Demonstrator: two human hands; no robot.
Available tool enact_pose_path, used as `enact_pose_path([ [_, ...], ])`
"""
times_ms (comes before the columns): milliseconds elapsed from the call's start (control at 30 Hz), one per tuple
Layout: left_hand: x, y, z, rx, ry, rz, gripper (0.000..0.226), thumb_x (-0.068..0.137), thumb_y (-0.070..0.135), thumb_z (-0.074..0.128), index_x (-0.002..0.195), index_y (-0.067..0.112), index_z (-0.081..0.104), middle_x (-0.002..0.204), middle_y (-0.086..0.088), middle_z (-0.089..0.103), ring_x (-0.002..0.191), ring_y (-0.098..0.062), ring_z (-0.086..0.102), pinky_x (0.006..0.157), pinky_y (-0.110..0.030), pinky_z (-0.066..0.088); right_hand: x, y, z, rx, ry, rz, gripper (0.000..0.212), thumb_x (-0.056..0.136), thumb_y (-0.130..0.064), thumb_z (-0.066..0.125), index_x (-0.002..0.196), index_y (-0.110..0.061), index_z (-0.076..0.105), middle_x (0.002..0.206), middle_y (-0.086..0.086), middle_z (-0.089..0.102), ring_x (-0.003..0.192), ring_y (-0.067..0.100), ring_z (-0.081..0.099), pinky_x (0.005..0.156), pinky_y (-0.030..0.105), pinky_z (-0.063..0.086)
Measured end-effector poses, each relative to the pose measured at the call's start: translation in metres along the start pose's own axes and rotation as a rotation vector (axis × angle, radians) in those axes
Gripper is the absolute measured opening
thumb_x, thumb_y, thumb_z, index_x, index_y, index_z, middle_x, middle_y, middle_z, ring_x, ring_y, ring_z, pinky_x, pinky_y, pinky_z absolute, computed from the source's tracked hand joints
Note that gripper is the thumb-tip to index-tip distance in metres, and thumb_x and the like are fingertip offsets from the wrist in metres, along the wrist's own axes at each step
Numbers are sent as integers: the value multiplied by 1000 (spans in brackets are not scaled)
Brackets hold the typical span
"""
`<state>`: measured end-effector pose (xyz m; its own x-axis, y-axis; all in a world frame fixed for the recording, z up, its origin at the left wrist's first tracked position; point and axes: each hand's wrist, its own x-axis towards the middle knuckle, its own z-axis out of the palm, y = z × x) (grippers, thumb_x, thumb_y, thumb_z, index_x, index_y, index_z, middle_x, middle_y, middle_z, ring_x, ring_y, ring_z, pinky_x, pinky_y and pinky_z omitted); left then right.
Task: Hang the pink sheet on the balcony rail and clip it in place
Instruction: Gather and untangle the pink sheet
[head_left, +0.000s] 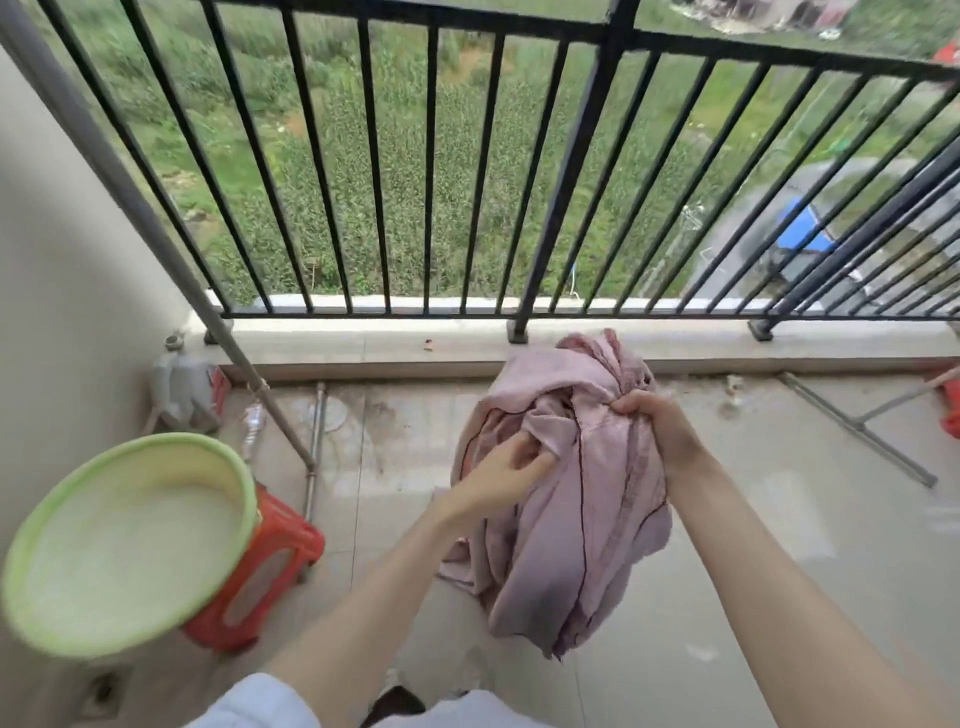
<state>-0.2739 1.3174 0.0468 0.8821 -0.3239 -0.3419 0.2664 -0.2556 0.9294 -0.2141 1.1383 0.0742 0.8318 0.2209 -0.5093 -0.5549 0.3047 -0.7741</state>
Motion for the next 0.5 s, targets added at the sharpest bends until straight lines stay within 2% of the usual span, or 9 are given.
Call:
enact_pose_path([
  [100,1,-18,19,-107,16,-34,21,96,27,45,116,28,51,116,10,57,113,-3,48,97,-20,38,-5,23,-8,46,32,27,35,78,3,36,83,1,71,77,16,70,68,27,68,63,31,58],
  [200,-2,-31,25,-127,60,-105,14,96,33,42,103,32,55,106,18,56,103,4,50,86,-15,37,-8,39,-13,51,68,43,36,81,4,36,75,-1,71,73,13,69,64,25,68,61,28,57],
  [267,-4,-38,29,-112,63,-109,18,97,38,38,105,36,54,107,30,50,100,20,46,86,-5,35,-8,51,-16,40,90,60,40,81,4,36,70,-3,73,72,12,70,65,23,68,63,28,57],
  [300,-5,-39,32,-89,54,-120,25,96,46,36,114,40,51,113,34,47,109,20,42,95,-6,33,-9,58,-16,40,82,63,43,82,4,35,67,-4,74,71,12,70,64,23,68,63,27,57],
  [367,-6,-40,37,15,33,-77,53,86,64,34,134,43,38,132,28,41,130,2,34,111,-25,26,-11,68,-17,68,88,55,46,84,2,34,63,-6,75,67,11,70,61,22,68,61,27,57],
  [400,-6,-42,40,43,0,-57,59,84,65,36,138,40,34,138,21,39,132,-4,32,111,-27,24,-13,73,-19,95,105,52,47,86,0,34,63,-7,75,66,11,70,61,22,68,60,28,57],
  [433,-7,-40,42,47,-28,-57,58,87,60,39,139,36,33,139,13,39,130,-6,33,107,-24,24,-15,79,-23,115,117,51,46,87,-2,35,65,-8,75,69,11,70,62,22,69,62,28,57],
  [500,-10,-37,52,117,-65,-97,56,90,51,41,140,27,32,130,4,37,126,-14,35,98,-23,26,-19,89,-30,118,137,41,33,91,-13,42,93,-7,74,89,14,71,80,24,69,74,32,57],
])
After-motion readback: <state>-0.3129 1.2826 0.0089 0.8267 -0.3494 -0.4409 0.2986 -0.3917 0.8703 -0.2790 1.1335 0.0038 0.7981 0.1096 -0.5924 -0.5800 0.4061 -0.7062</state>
